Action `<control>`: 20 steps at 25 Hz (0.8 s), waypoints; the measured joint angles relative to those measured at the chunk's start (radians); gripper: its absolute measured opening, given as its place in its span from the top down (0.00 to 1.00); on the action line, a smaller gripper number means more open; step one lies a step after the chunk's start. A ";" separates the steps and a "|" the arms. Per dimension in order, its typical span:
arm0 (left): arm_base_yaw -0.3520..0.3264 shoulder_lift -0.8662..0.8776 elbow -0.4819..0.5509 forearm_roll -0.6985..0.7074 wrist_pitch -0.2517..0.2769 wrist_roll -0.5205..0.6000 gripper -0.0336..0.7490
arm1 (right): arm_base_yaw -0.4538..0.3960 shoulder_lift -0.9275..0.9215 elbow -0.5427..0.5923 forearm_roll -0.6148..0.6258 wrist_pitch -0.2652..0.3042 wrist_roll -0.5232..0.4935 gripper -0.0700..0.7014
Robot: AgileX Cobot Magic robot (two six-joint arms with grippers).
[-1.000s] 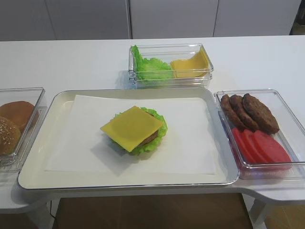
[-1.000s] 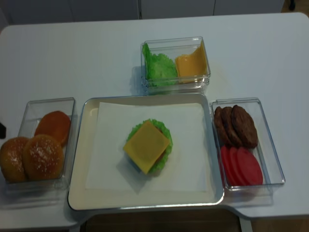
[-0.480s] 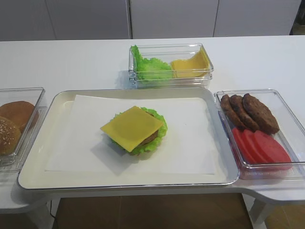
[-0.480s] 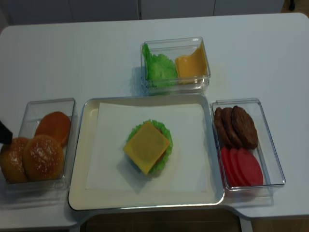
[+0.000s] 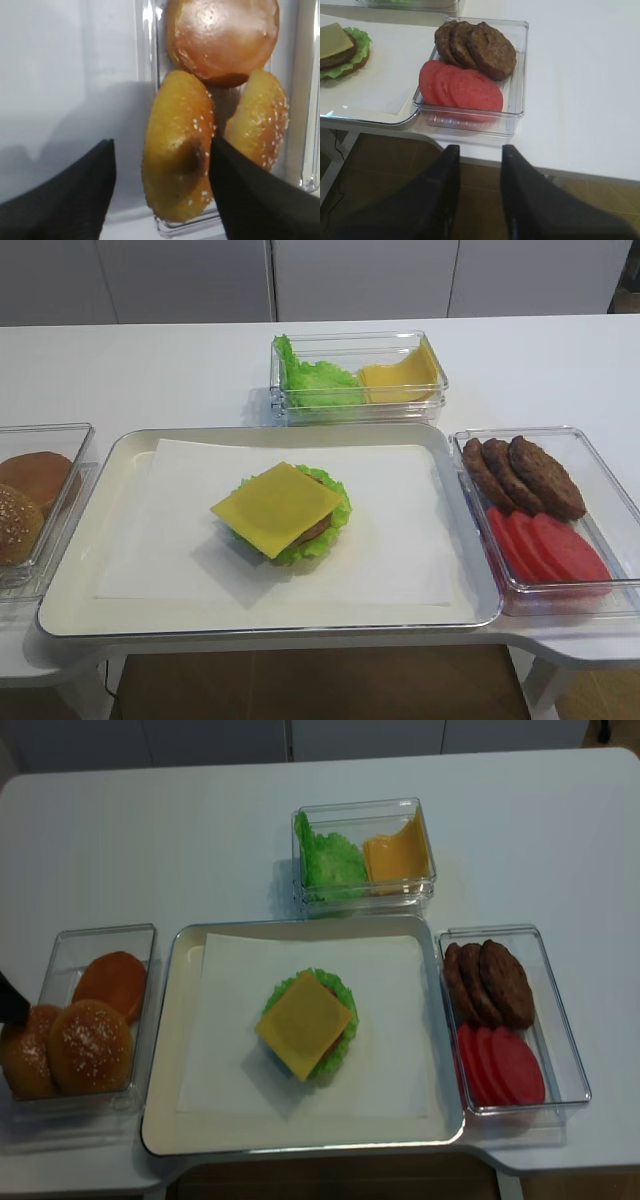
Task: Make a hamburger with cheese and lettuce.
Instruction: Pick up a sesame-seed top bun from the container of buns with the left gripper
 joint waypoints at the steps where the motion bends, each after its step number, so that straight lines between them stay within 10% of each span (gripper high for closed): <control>1: 0.000 0.000 0.012 -0.002 0.000 0.009 0.39 | 0.000 0.000 0.000 0.000 0.000 0.000 0.63; 20: 0.000 0.000 0.053 -0.038 -0.002 0.051 0.54 | 0.000 0.000 0.000 0.000 0.000 0.000 0.63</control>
